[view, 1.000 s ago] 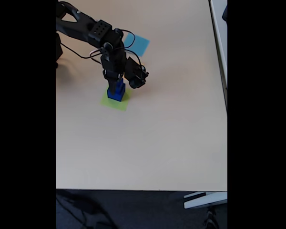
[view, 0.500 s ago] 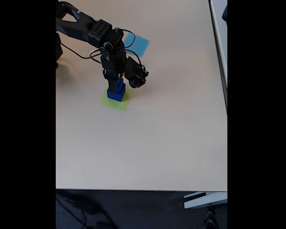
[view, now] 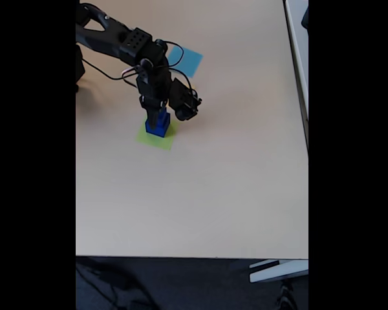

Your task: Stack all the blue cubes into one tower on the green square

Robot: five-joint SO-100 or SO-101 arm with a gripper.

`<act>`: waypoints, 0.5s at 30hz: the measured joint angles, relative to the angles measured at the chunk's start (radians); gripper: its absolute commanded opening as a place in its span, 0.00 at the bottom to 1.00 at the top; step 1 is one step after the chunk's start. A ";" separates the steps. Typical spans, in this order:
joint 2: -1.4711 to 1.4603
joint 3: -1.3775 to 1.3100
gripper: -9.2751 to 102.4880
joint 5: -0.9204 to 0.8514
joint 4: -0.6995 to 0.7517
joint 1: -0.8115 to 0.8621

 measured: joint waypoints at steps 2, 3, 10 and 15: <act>0.000 -0.012 0.33 0.000 0.012 0.000; 0.000 -0.018 0.33 0.000 0.020 0.000; 0.000 -0.077 0.34 0.000 0.086 -0.002; 0.002 -0.155 0.33 -0.018 0.160 -0.012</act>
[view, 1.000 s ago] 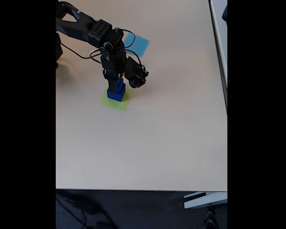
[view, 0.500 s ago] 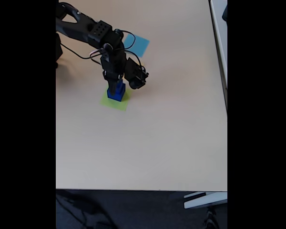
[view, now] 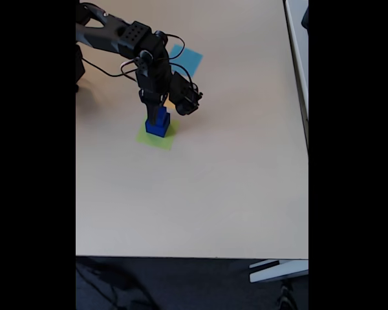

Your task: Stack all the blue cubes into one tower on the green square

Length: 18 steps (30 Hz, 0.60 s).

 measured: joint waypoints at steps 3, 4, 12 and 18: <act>0.032 -0.037 0.32 -0.025 0.031 -0.002; 0.049 -0.055 0.31 -0.034 0.037 -0.005; 0.187 -0.314 0.26 -0.060 0.077 -0.147; 0.207 -0.356 0.27 0.037 0.037 -0.336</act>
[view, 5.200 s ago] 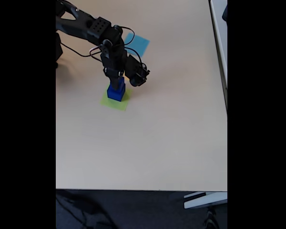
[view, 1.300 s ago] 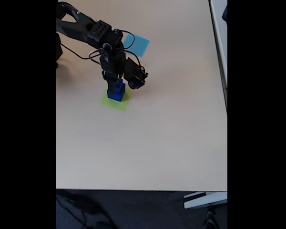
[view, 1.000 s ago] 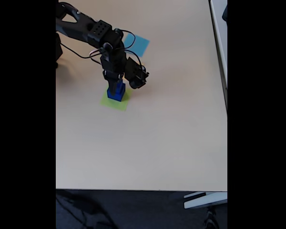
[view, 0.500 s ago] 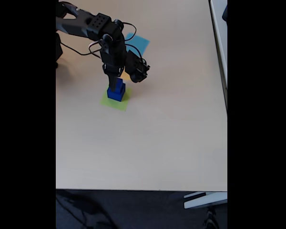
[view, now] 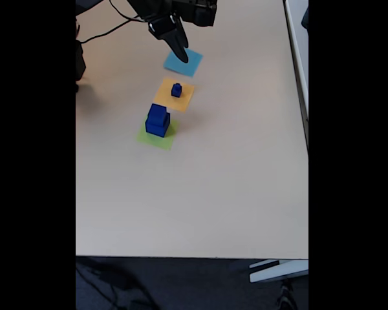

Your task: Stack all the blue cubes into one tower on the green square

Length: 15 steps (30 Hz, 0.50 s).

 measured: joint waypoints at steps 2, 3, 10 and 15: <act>0.000 0.000 0.27 0.060 -0.011 -0.044; -0.009 0.000 0.27 0.103 -0.012 -0.063; -0.137 0.031 0.26 0.394 -0.018 -0.158; -0.179 0.117 0.25 0.528 -0.044 -0.186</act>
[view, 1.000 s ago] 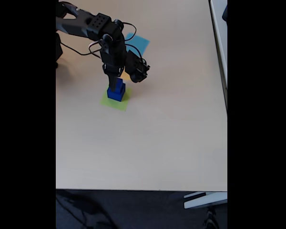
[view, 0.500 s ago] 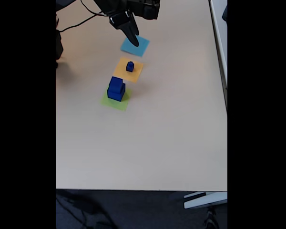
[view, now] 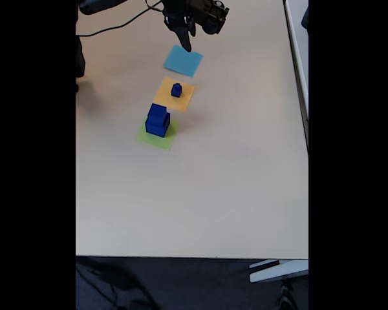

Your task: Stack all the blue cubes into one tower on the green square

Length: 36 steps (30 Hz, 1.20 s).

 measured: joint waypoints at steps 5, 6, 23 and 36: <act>-0.003 0.097 0.25 0.061 -0.037 -0.009; -0.005 0.106 0.25 0.064 -0.040 -0.011; -0.100 0.121 0.27 -0.043 -0.118 0.095; -0.100 0.218 0.27 -0.069 -0.120 0.101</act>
